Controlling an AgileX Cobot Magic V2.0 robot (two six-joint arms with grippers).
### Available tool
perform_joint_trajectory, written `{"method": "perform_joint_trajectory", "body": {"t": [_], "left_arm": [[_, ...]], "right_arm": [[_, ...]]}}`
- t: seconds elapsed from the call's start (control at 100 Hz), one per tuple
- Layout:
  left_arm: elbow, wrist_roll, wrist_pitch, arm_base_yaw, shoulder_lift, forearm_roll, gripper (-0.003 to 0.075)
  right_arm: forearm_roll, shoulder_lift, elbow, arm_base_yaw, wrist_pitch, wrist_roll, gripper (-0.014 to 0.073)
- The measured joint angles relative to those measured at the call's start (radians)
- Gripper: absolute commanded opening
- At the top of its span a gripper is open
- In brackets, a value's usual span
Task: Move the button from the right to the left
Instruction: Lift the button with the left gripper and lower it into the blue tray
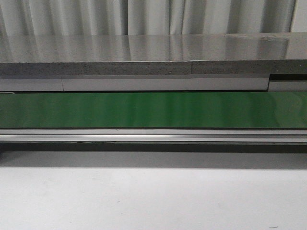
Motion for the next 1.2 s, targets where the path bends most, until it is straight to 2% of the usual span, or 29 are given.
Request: {"method": "perform_joint_trajectory", "body": {"t": [0.08, 0.23, 0.3, 0.67, 0.96, 1.2], "left_arm": [[0.0, 0.002, 0.0, 0.0, 0.002, 0.0, 0.0267], [0.0, 0.005, -0.002, 0.0, 0.002, 0.0, 0.0541], [0.0, 0.013, -0.003, 0.0, 0.002, 0.009, 0.0606], [-0.001, 0.022, -0.008, 0.002, -0.058, 0.031, 0.0611], [0.001, 0.022, -0.004, -0.011, -0.261, 0.019, 0.0611], [0.082, 0.022, -0.046, -0.1, -0.47, 0.018, 0.0611]], "right_arm": [[0.0, 0.0, 0.0, 0.0, 0.0, 0.0, -0.0067], [0.0, 0.0, 0.0, 0.0, 0.0, 0.0, -0.0067], [0.0, 0.0, 0.0, 0.0, 0.0, 0.0, -0.0067], [0.0, 0.0, 0.0, 0.0, 0.001, 0.0, -0.0067], [0.0, 0.0, 0.0, 0.0, 0.001, 0.0, -0.0067], [0.0, 0.0, 0.0, 0.0, 0.001, 0.0, -0.0067]]}}
